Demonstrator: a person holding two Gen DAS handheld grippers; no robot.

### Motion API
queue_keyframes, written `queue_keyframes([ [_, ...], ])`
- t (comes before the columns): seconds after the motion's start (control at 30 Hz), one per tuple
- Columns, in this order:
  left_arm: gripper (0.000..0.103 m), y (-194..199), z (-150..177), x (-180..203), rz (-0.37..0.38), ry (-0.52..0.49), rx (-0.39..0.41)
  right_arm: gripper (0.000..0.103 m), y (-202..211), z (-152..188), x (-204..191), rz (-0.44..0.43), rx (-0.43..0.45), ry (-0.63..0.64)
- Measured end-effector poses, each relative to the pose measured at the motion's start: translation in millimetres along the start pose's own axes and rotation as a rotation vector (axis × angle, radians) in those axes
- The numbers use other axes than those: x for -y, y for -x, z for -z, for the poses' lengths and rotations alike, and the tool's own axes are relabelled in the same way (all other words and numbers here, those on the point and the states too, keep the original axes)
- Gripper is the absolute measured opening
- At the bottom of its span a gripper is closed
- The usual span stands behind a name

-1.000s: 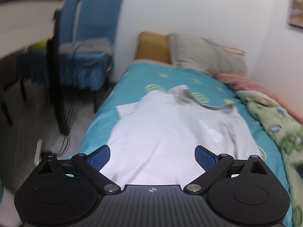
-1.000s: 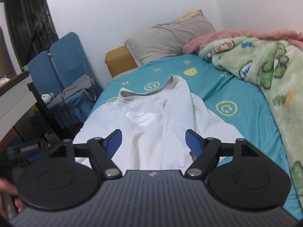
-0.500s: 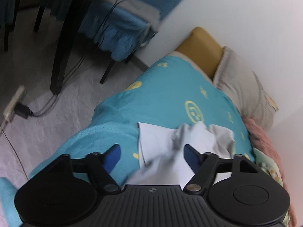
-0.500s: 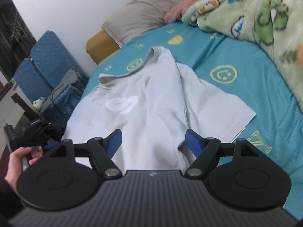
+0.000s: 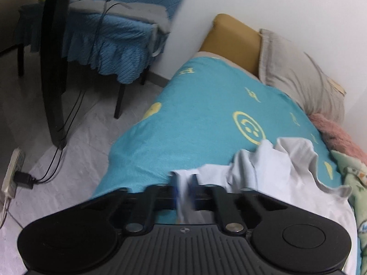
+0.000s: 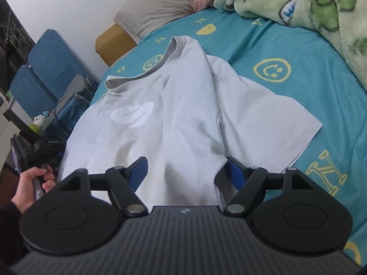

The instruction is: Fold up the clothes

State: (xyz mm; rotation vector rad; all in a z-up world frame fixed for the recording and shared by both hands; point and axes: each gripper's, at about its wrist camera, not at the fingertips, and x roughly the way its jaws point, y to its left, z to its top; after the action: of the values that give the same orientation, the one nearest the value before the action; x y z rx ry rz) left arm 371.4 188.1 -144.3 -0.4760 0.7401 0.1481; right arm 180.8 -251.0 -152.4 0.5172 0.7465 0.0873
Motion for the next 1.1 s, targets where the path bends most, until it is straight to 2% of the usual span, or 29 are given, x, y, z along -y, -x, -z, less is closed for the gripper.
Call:
queue_keyframes([
  [0.13, 0.002, 2.6, -22.4, 14.6, -0.044, -0.103, 0.037, 0.076, 1.0, 0.8, -3.3, 0.004, 0.011, 0.021],
  [0.2, 0.002, 6.9, -41.8, 27.9, -0.094, -0.139, 0.082, 0.076, 1.5, 1.2, -4.5, 0.006, 0.020, 0.029],
  [0.3, 0.002, 13.6, -75.7, 49.9, -0.283, -0.215, 0.211, 0.075, 1.7, -0.2, -3.4, 0.014, 0.035, 0.030],
  [0.5, 0.005, 1.5, -108.1, 41.1, -0.421, -0.172, 0.224, 0.075, 0.1, -3.6, -1.6, 0.032, 0.058, 0.035],
  [0.53, 0.008, 2.1, -105.2, 37.8, -0.425, -0.163, 0.221, 0.075, -0.1, -4.2, -1.7, 0.035, 0.062, 0.038],
  [0.57, 0.016, 3.2, -101.2, 34.2, -0.427, -0.155, 0.217, 0.075, -0.6, -4.5, -2.0, 0.037, 0.066, 0.043],
  [0.6, 0.030, 6.0, -95.8, 31.8, -0.405, -0.147, 0.201, 0.075, -1.0, -4.8, -2.2, 0.039, 0.070, 0.047],
  [0.7, 0.047, 20.3, -74.6, 27.8, -0.327, -0.141, 0.151, 0.075, -1.6, -5.0, -2.7, 0.039, 0.080, 0.056],
  [0.8, 0.054, 47.8, -42.6, 31.3, -0.250, -0.181, 0.107, 0.076, 2.2, -5.5, -5.6, 0.039, 0.097, 0.069],
  [0.9, 0.060, 93.5, 2.1, 40.7, -0.159, -0.241, 0.062, 0.075, 9.5, -5.9, -10.5, 0.042, 0.125, 0.086],
  [1.1, 0.068, 193.3, 81.2, 64.1, -0.054, -0.309, 0.068, 0.075, 33.1, -6.3, -22.9, 0.044, 0.177, 0.148],
])
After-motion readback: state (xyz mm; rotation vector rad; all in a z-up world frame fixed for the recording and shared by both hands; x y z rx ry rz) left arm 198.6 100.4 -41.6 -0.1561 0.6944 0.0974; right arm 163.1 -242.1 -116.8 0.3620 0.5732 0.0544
